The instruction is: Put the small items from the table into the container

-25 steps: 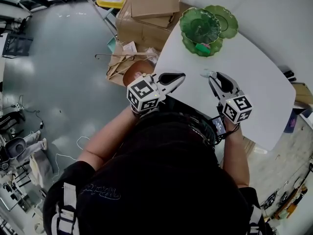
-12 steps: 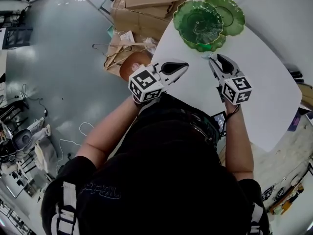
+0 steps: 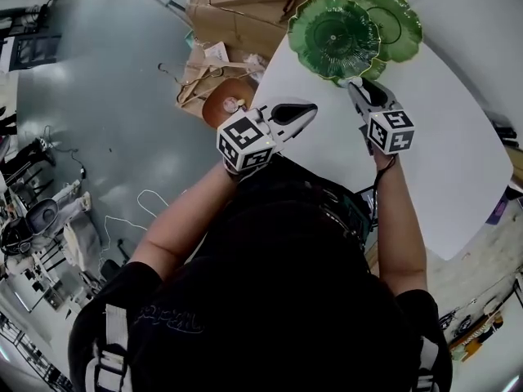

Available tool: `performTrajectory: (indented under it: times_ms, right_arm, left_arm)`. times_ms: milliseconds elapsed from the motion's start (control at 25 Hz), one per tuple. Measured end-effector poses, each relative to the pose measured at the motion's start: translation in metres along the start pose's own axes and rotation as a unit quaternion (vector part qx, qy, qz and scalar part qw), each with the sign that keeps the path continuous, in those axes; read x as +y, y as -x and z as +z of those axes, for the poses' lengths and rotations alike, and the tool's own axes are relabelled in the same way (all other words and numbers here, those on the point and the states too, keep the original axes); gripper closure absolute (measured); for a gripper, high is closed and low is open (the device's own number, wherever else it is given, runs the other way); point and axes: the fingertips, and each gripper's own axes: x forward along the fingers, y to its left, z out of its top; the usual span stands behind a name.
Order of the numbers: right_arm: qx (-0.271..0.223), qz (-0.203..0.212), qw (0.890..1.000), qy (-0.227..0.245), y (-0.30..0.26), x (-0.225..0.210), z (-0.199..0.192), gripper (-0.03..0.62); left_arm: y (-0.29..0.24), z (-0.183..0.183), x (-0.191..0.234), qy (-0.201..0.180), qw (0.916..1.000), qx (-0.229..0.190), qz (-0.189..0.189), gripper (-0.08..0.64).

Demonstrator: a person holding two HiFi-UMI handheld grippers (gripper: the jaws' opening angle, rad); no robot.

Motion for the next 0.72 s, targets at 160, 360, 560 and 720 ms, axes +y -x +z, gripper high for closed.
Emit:
performTrajectory:
  times_ms: [160,360,560,720]
  right_arm:
    - [0.006,0.004,1.0,-0.006,-0.009,-0.001,-0.005,0.448]
    - [-0.01,0.005,1.0,-0.016,-0.007,0.0,-0.002,0.444]
    - [-0.027,0.0,1.0,-0.013,0.002,0.004,0.006,0.44]
    - [-0.043,-0.01,0.999,-0.004,0.02,0.01,0.011,0.44]
  left_arm:
    - [0.002,-0.005,0.002,0.01,0.9999,0.001,0.003,0.555]
    - [0.002,-0.005,-0.003,0.007,1.0,-0.002,0.001,0.555]
    - [0.012,-0.005,-0.009,0.001,1.0,-0.004,0.002,0.555]
    - [0.022,-0.004,-0.015,-0.009,0.9999,-0.011,0.002,0.555]
